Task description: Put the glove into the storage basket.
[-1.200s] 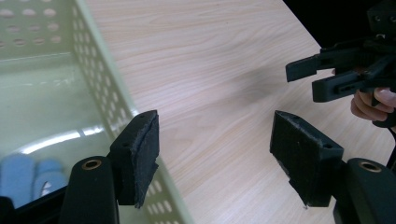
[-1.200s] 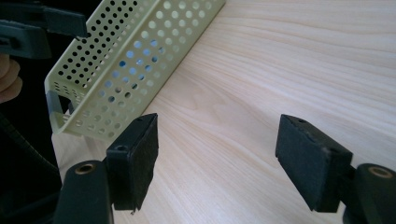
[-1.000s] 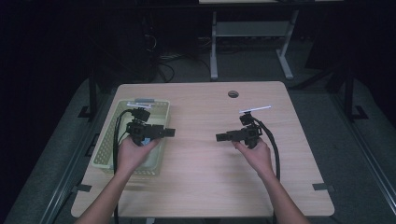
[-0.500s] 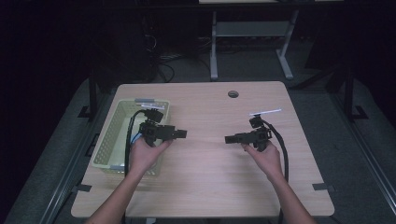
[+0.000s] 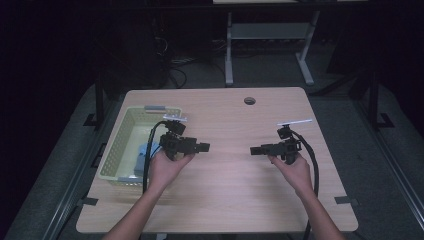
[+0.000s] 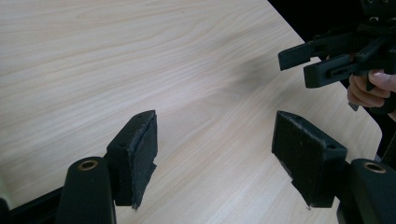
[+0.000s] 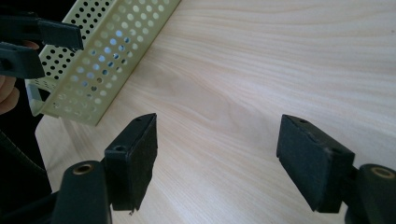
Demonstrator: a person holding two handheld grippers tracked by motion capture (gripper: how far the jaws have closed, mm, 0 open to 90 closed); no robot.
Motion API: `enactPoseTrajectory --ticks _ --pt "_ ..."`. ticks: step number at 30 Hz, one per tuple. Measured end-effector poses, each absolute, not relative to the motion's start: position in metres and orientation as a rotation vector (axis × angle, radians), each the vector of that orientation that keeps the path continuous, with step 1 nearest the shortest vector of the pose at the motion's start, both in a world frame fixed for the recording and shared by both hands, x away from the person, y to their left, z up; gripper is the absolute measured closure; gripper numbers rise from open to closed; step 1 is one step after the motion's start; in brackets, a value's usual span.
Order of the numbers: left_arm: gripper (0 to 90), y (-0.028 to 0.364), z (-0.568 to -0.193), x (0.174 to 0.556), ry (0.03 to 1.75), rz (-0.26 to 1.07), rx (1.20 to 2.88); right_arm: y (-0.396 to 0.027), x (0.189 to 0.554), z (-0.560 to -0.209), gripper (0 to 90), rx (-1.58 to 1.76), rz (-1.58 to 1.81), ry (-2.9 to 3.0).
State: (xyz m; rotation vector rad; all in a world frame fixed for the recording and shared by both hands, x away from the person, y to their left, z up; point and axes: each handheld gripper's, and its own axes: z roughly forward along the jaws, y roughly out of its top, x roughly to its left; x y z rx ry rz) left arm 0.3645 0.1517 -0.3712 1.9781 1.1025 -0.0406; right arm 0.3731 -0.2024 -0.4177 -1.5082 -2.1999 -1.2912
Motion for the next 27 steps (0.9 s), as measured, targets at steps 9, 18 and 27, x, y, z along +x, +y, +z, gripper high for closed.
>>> enactPoseTrajectory --ticks 9,18,27 --pt "30.3 0.138 -0.376 0.361 1.094 -0.049 1.975 -0.218 0.368 -0.427 28.1 -1.533 -1.287 -2.185" --pt "29.6 0.125 -0.386 0.357 1.087 -0.067 1.954 -0.235 0.361 -0.435 27.1 -1.570 -1.275 -2.161" --pt "28.7 0.116 -0.400 0.350 1.079 -0.083 1.947 -0.249 0.353 -0.445 26.8 -1.592 -1.257 -2.154"
